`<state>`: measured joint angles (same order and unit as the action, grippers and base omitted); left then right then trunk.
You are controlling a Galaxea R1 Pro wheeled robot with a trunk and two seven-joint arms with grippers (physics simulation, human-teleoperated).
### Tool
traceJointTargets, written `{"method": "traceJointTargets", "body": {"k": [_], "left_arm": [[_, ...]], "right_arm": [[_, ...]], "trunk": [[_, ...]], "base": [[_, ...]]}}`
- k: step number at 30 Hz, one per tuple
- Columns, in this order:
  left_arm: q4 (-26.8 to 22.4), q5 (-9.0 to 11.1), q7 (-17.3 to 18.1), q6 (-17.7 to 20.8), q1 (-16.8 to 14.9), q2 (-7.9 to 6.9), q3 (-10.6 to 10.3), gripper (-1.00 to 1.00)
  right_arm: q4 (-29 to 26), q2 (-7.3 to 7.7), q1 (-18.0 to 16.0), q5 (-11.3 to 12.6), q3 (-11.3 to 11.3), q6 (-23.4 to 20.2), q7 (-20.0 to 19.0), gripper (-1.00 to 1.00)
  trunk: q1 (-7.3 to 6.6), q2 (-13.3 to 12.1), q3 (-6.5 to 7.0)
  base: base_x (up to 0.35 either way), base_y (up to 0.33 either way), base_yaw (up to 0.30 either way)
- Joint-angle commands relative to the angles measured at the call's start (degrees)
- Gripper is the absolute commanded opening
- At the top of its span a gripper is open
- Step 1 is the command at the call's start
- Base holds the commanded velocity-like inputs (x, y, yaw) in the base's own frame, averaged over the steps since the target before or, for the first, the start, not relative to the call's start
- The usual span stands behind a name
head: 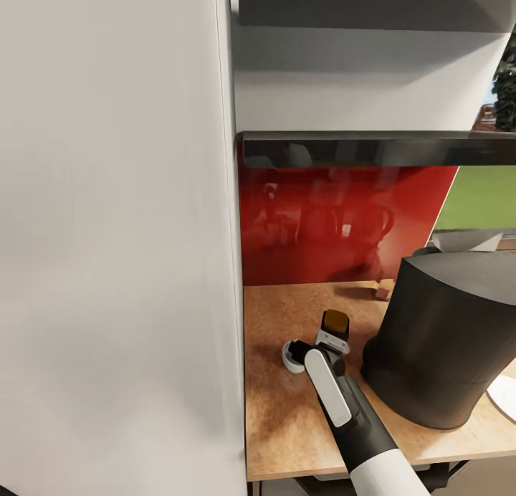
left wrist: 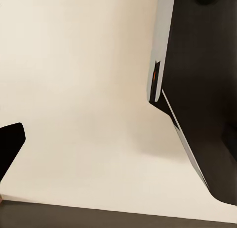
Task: Set up a coffee station on the kitchen countertop: keep the coffee maker on the countertop, move the bottle of coffee from the kitchen shelf to the counter next to the coffee maker, place a paper coffee filter on top of the coffee maker, put the saucer next to the coffee maker with the coffee cup on the saucer, and place the electric kettle next to the coffee maker.
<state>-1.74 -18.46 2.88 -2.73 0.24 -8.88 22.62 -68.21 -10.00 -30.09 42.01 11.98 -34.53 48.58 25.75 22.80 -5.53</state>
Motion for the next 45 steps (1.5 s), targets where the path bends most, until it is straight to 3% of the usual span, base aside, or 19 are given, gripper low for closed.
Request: {"method": "traceJointTargets", "body": {"k": [1,10,14,15,18,19,41,42,43,45], "left_arm": [[-0.1,-0.52,0.24,-0.08,0.02,0.0,0.49,1.0],[-0.1,-0.52,0.23,-0.08,0.02,-0.01,0.49,1.0],[-0.1,-0.52,0.23,-0.08,0.02,0.0,0.49,1.0],[-0.1,-0.52,0.21,-0.08,0.02,0.0,0.49,1.0],[-0.1,-0.52,0.24,-0.08,0.02,0.0,0.49,1.0],[-0.1,-0.52,0.25,-0.08,0.02,0.0,0.49,1.0],[-0.11,-0.52,0.24,-0.17,0.02,0.01,0.49,1.0],[-0.11,-0.52,0.23,-0.14,0.02,0.05,0.46,1.0],[-0.1,-0.52,-0.5,-0.09,0.02,0.24,0.41,1.0],[-0.1,-0.52,-1.59,-0.09,0.02,0.3,0.41,1.0]], "right_arm": [[0.02,0.0,-0.06,0.37,0.06,-0.18,0.46,1.0],[0.23,0.0,-0.06,0.53,0.06,-0.18,0.46,1.0],[1.5,0.0,-0.06,1.67,0.04,-0.15,0.46,1.0],[3.44,0.0,-0.06,3.61,0.03,-0.05,0.46,1.0],[3.88,0.0,-0.06,4.2,0.04,-0.02,0.46,1.0],[4.01,0.0,-0.06,4.34,0.03,-0.02,0.46,-1.0],[3.96,0.0,-0.06,4.48,0.2,-0.04,0.46,-1.0],[3.88,0.0,-0.06,4.48,0.44,-0.06,0.46,-1.0],[3.44,0.0,-0.06,4.48,2.91,-0.09,0.46,-1.0],[3.35,0.0,-0.06,4.48,3.53,-0.09,0.43,-1.0]], "trunk": [[0.04,0.12,-0.11],[0.04,0.12,-0.11],[0.04,0.12,-0.11],[0.04,0.12,-0.11],[0.04,0.12,-0.11],[0.04,0.12,-0.11],[0.04,0.12,-0.11],[0.04,0.12,-0.11],[0.04,0.12,-0.11],[0.04,0.12,-0.11]], "base": [[0.0,0.0,0.0],[0.0,0.0,0.0],[0.0,0.0,0.0],[0.0,0.0,0.0],[0.0,0.0,0.0],[0.0,0.0,0.0],[0.0,0.0,0.0],[-0.056,0.0,0.0],[-0.292,0.0,0.0],[-0.315,0.0,0.0]]}}
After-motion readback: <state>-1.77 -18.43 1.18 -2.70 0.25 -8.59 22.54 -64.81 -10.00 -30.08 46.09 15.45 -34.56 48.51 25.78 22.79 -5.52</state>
